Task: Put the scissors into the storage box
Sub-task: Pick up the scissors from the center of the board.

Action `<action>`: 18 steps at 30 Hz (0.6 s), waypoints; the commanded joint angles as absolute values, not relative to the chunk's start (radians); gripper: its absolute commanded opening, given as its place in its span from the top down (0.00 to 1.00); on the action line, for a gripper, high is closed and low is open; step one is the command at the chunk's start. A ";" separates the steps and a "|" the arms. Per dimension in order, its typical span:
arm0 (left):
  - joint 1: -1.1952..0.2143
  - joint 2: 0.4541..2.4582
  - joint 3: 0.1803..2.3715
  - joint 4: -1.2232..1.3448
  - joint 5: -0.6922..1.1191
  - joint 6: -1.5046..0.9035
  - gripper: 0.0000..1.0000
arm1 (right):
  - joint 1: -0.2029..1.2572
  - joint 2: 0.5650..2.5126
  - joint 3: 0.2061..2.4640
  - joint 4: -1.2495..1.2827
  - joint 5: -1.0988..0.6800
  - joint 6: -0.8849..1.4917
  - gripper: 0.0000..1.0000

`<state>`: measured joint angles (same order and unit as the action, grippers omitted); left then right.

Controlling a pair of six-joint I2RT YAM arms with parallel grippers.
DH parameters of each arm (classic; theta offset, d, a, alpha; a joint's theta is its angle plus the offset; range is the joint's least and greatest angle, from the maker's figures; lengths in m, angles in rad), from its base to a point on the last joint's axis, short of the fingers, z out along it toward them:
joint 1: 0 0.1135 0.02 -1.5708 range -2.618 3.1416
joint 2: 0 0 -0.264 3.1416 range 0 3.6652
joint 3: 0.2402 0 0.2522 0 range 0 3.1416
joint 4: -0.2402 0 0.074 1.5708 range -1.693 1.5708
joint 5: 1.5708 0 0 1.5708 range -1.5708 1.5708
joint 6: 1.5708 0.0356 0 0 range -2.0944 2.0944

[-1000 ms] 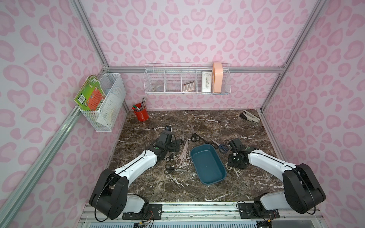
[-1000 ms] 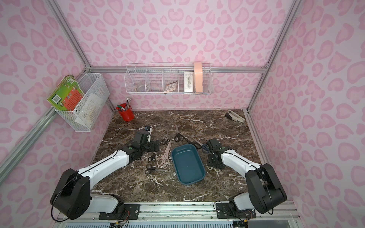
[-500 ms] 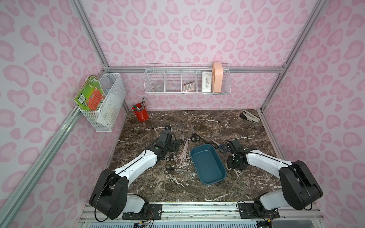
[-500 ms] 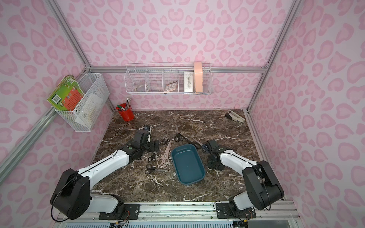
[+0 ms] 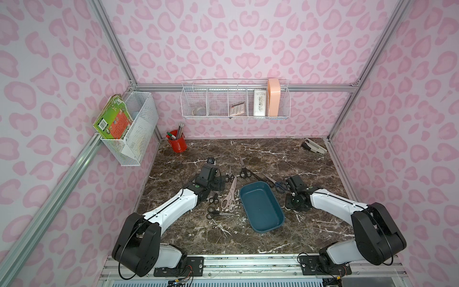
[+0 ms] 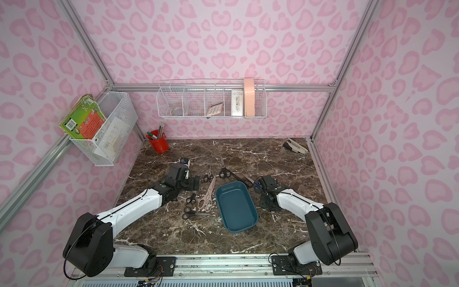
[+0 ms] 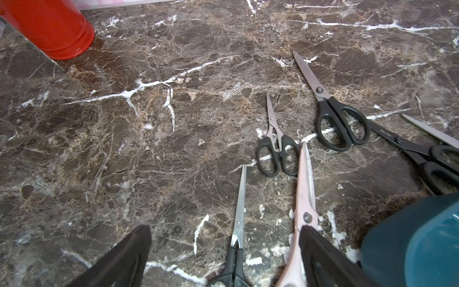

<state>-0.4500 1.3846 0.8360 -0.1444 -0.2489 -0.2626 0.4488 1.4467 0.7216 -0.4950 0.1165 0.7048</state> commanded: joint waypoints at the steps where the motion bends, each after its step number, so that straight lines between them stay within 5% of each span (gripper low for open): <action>1: -0.449 1.381 0.840 -0.154 -0.258 -0.263 0.02 | 0.446 1.397 0.751 -0.594 0.159 0.700 1.00; 10: -0.449 1.387 0.847 -0.160 -0.260 -0.276 0.02 | 0.453 1.298 0.903 -0.690 0.185 0.636 1.00; 18: -0.391 1.383 0.889 -0.235 -0.276 -0.350 0.02 | 0.739 1.301 1.010 -0.685 0.180 0.646 1.00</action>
